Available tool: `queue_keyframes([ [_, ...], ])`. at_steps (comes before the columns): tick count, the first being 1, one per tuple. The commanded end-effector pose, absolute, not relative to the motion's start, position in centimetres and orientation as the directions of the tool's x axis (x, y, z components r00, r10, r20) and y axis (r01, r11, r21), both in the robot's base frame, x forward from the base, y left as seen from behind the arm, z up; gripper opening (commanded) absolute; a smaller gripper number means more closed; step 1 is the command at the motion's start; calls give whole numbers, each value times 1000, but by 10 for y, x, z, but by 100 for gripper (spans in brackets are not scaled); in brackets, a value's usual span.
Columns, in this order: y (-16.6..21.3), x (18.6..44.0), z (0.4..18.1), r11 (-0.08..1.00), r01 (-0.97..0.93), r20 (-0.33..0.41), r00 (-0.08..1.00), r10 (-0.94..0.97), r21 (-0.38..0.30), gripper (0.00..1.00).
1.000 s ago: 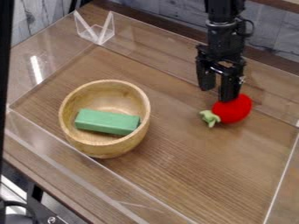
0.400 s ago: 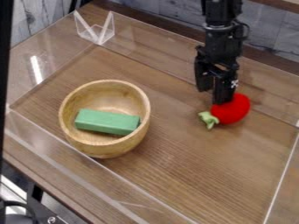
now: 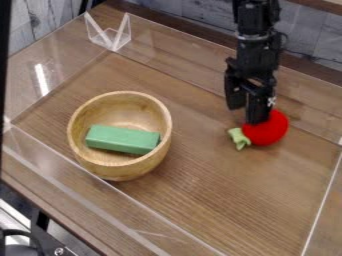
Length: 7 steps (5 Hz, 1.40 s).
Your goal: Move the red fruit to the right side of the table
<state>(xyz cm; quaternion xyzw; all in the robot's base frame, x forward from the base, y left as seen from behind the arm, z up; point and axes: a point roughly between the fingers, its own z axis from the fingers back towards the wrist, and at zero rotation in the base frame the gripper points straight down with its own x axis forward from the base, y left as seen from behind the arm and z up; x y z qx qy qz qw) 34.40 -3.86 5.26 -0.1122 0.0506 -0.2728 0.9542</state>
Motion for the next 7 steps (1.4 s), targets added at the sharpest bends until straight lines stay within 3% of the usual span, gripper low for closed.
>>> queue_keyframes([
  [1,-26,355,110,853,492,71,870,-487,-175,100],
  [2,-11,339,133,872,461,108,887,-448,-164,100],
  [3,-14,330,132,871,459,108,888,-447,-176,0],
  [5,-31,326,128,831,524,102,851,-514,-185,0],
  [7,-58,339,93,915,344,107,938,-328,-210,0],
])
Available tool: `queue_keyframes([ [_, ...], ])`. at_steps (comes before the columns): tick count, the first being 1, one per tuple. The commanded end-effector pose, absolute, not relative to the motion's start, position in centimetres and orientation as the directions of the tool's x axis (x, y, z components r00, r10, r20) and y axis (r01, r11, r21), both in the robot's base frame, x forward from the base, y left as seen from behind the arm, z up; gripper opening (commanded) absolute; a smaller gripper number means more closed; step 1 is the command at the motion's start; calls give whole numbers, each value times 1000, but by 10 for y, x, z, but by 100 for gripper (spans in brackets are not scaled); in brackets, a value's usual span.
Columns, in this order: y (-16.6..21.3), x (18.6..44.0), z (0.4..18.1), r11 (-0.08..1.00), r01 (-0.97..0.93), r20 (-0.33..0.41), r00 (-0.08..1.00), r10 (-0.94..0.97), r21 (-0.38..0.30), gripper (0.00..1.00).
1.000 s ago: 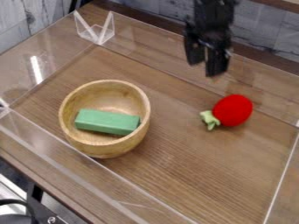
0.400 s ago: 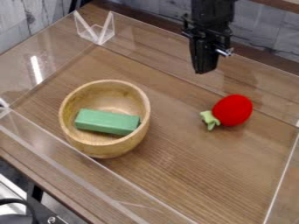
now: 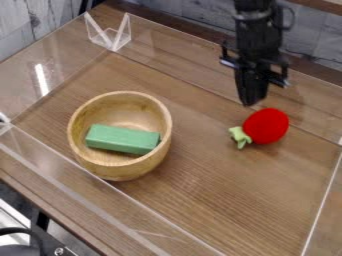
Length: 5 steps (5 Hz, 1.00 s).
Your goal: Move the red fruit to the right side of the table
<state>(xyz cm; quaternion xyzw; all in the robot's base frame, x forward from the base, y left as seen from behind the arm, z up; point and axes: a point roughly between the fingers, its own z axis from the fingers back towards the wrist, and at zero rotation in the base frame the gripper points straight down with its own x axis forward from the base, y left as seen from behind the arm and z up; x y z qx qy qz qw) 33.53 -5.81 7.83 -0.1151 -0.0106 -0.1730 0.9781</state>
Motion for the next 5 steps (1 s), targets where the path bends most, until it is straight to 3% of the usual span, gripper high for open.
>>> queue_keyframes([
  [1,-67,344,78,940,256,110,965,-236,-226,100],
  [5,-66,339,75,951,188,94,981,-169,-245,100],
])
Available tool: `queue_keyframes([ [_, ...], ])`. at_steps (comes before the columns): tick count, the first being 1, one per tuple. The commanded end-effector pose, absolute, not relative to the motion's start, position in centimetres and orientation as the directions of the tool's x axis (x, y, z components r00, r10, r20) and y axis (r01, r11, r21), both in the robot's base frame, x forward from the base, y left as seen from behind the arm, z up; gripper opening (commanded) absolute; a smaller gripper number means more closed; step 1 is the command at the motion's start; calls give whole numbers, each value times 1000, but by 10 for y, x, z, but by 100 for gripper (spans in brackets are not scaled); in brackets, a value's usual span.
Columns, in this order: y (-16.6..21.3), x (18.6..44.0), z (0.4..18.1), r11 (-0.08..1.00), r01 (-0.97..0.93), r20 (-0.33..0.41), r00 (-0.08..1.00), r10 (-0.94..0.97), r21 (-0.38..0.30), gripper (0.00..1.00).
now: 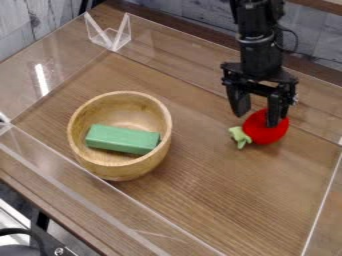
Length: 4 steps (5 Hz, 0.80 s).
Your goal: Move the red fruit to the right side of the table
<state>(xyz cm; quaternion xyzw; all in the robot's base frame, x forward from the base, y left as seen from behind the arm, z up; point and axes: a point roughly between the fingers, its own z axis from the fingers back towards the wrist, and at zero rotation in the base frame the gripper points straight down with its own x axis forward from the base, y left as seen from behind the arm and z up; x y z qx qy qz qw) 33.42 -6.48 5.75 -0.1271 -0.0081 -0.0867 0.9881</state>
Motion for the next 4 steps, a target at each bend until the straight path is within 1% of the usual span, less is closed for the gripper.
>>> queue_keyframes([
  [1,-47,336,80,951,183,100,982,-163,-249,100],
  [2,-24,332,89,951,178,116,981,-153,-253,100],
  [3,-9,329,99,949,192,135,977,-162,-250,100],
  [4,-6,329,101,947,218,154,971,-185,-236,100],
])
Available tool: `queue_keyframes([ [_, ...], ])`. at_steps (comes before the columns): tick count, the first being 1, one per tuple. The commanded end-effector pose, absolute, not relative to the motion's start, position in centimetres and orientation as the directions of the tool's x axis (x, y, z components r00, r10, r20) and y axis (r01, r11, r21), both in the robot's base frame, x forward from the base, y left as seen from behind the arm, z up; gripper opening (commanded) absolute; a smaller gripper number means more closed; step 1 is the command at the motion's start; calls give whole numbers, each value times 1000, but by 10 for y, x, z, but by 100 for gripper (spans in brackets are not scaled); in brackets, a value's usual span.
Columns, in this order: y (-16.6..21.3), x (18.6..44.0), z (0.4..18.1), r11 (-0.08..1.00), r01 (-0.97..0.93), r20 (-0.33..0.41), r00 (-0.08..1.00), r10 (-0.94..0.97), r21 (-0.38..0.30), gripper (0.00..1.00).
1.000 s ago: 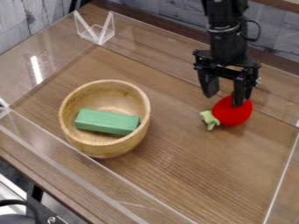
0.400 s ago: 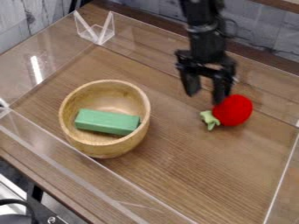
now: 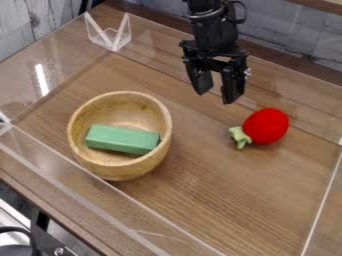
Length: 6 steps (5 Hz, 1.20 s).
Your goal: Move the red fruit to the right side of the table
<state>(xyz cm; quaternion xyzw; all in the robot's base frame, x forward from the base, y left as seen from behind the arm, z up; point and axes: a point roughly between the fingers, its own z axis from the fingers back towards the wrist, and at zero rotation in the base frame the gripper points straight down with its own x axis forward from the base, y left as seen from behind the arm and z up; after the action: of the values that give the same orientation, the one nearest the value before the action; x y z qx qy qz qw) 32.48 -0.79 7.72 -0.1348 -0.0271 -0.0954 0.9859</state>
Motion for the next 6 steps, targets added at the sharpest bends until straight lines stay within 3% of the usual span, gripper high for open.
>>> queue_keyframes([
  [1,9,330,112,959,192,158,974,-160,-209,100],
  [3,54,336,128,985,111,204,975,-83,-129,100],
  [5,52,331,136,977,192,238,957,-167,-89,100],
  [6,51,321,129,992,92,235,970,-69,-89,0],
])
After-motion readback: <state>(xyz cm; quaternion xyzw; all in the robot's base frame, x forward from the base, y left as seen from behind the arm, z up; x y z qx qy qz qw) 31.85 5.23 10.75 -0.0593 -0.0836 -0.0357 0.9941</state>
